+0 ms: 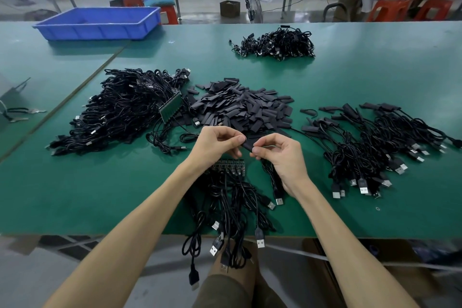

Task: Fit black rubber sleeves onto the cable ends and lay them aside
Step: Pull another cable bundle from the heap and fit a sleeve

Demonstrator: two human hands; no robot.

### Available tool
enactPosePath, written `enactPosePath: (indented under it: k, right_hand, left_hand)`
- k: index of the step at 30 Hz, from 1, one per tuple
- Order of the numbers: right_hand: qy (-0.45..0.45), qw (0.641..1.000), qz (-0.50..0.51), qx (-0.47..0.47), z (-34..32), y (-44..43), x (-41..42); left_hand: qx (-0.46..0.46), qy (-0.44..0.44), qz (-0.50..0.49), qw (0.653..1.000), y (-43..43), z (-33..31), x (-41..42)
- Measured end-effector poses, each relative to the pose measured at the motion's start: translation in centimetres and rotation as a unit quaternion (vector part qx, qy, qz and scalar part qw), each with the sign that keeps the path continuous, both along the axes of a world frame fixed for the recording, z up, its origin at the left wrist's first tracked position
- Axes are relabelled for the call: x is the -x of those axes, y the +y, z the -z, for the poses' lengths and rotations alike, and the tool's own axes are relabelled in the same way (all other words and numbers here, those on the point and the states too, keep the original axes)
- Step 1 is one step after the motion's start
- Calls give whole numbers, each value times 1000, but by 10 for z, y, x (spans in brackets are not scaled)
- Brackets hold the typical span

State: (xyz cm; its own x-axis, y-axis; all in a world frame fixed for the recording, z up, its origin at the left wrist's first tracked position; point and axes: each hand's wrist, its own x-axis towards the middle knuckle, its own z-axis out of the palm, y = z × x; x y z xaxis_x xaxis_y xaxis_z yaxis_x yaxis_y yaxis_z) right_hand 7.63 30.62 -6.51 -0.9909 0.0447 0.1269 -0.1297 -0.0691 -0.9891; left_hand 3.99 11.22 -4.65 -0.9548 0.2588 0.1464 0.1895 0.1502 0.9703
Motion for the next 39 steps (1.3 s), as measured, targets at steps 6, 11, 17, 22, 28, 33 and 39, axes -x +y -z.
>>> enactPosePath:
  k: [6, 11, 17, 22, 28, 33, 39]
  right_hand:
    - [-2, 1000, 10, -14, 0, -2, 0]
    - [-9, 1000, 13, -16, -2, -2, -1]
    - [-3, 998, 9, -58, -1, -3, -1]
    - [-15, 996, 16, -81, -2, -3, -1]
    - [-19, 995, 32, -89, -1, -4, -1]
    - [-23, 997, 36, -68, -2, -4, -3]
    - [-24, 997, 33, -67, -1, -2, -3]
  left_hand:
    - [14, -9, 8, 1000, 0, 0, 1]
    - [40, -2, 2, 999, 0, 0, 1]
    - [80, 25, -35, 996, 2, 2, 2]
    - [68, 31, -62, 995, 3, 4, 3]
    - [12, 20, -25, 999, -1, 2, 2]
    - [-4, 27, 15, 1000, -2, -1, 0]
    - [-6, 13, 7, 1000, 1, -2, -3]
